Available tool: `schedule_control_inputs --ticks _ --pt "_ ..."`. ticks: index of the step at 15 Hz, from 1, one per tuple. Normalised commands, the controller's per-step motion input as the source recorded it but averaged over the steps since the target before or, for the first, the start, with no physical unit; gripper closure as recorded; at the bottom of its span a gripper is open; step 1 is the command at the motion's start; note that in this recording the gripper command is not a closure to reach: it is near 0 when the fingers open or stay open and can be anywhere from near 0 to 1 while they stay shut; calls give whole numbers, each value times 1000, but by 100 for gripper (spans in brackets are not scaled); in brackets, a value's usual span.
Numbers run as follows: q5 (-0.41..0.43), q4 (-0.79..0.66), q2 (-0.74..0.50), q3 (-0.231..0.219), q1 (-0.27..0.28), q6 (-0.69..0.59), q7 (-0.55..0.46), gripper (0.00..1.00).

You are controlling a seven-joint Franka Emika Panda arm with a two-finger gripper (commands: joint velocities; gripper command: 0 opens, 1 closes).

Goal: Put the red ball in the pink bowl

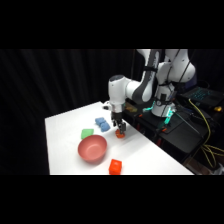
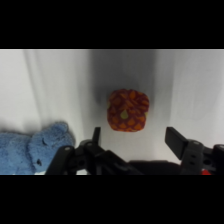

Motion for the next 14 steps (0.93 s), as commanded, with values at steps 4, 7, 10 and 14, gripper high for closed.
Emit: schedule_control_inputs --ticks 4,7,10,14 --pt "152 73 220 69 -26 170 -109 0" --pt "108 77 114 45 -14 103 -71 100" --pt "45 65 9 -5 37 26 -10 100" --pt "-18 76 -120 -106 119 -219 153 29"
